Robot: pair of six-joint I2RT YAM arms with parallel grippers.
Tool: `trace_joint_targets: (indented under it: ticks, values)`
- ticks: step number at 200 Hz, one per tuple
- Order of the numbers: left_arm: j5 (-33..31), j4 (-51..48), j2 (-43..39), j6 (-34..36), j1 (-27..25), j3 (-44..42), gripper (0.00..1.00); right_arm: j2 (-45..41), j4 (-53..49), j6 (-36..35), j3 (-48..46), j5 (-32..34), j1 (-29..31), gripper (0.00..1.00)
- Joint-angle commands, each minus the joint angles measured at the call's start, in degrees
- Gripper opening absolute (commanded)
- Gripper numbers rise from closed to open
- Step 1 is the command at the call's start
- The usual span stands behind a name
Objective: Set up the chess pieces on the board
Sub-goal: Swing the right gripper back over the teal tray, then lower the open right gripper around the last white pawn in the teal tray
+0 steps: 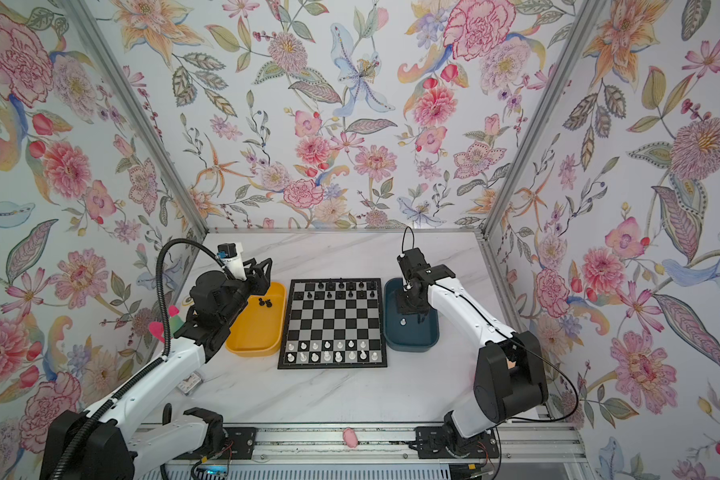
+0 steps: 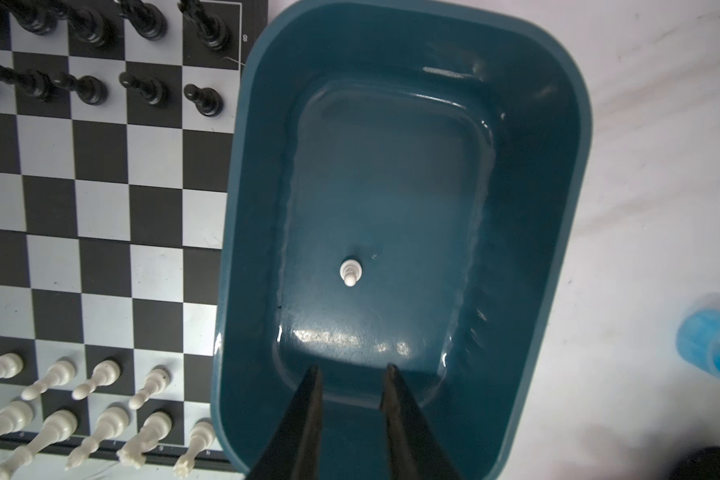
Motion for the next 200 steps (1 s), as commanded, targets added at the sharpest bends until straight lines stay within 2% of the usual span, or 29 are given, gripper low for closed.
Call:
trace_joint_targets:
  ticks: [1,100,200]
  values:
    - [0.0,-0.2,0.7,-0.5,0.7,0.4,0.54,1.8,2.1,-1.2,-1.6,-1.9,-0.6,0.28]
    - [0.1,-1.0,1.7,-0.6,0.7,1.3,0.54,7.6,8.2,-0.9,-4.6,-4.9,-2.0,0.26]
    - [0.4,-1.0,2.4,-0.6,0.6,1.7,0.54,10.7,10.2,-1.0,-5.6,-6.2,-2.8,0.25]
